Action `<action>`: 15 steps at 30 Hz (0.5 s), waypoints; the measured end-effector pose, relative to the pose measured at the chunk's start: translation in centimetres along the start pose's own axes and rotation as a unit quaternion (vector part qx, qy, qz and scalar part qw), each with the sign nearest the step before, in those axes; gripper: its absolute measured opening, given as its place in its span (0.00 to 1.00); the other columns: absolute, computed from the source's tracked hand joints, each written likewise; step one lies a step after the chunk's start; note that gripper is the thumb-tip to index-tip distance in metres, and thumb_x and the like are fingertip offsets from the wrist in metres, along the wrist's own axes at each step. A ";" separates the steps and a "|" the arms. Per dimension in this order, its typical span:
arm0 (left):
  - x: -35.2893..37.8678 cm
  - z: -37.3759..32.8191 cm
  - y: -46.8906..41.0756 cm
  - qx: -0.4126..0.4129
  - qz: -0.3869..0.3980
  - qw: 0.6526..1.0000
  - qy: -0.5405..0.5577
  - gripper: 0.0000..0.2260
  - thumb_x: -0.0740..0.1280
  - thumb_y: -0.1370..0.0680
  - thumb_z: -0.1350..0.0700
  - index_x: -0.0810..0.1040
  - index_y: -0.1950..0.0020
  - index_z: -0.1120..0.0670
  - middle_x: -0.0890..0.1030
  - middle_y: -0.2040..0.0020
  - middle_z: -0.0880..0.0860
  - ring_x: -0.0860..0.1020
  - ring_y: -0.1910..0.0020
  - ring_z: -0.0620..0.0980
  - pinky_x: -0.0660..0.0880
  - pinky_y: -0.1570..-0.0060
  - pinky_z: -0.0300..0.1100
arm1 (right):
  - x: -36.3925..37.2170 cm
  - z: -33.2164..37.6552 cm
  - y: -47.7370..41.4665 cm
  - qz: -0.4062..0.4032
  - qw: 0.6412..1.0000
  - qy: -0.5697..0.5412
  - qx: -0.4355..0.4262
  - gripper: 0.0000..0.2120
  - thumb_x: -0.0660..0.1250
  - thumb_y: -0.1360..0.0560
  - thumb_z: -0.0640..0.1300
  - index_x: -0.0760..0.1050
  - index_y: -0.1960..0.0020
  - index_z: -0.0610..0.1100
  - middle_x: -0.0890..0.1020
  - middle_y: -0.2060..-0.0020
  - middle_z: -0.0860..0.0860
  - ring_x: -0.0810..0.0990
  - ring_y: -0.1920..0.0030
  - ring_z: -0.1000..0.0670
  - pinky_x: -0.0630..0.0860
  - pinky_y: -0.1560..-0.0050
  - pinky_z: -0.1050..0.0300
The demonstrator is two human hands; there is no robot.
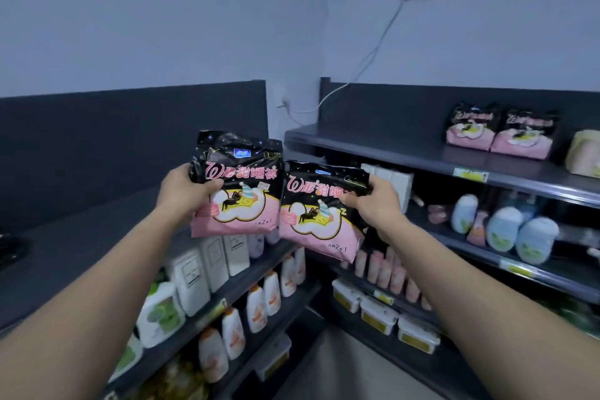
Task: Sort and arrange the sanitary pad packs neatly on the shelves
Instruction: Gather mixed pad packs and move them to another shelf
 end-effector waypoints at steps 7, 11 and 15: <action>13.4 -2.8 -2.8 0.000 0.089 0.996 0.008 0.09 0.78 0.32 0.55 0.78 0.59 0.52 0.83 0.59 0.54 0.81 0.60 0.55 0.79 0.51 0.55 | -9.0 -6.6 -5.0 -0.057 0.997 0.033 0.040 0.12 0.78 0.34 0.43 0.79 0.55 0.51 0.84 0.58 0.53 0.82 0.53 0.48 0.78 0.46 0.49; 20.6 -5.2 -3.9 0.024 0.126 0.992 0.013 0.08 0.77 0.31 0.56 0.79 0.58 0.52 0.83 0.58 0.53 0.81 0.59 0.54 0.78 0.51 0.53 | -13.6 -9.8 -7.6 -0.099 0.993 0.045 0.051 0.11 0.78 0.34 0.42 0.78 0.58 0.52 0.83 0.60 0.54 0.82 0.54 0.48 0.78 0.46 0.49; 28.2 -7.3 -5.7 0.039 0.168 0.984 0.038 0.08 0.76 0.30 0.59 0.78 0.57 0.53 0.82 0.60 0.54 0.77 0.66 0.51 0.75 0.61 0.45 | -17.8 -12.4 -10.3 -0.126 0.987 0.062 0.073 0.11 0.77 0.32 0.42 0.77 0.56 0.51 0.82 0.62 0.55 0.81 0.56 0.49 0.78 0.48 0.52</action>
Point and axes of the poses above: each hand's wrist, its own y-axis away from the middle knuckle, its own x-axis out of the palm, z = x × y, the point moved 7 cm from there along -y, towards the middle knuckle
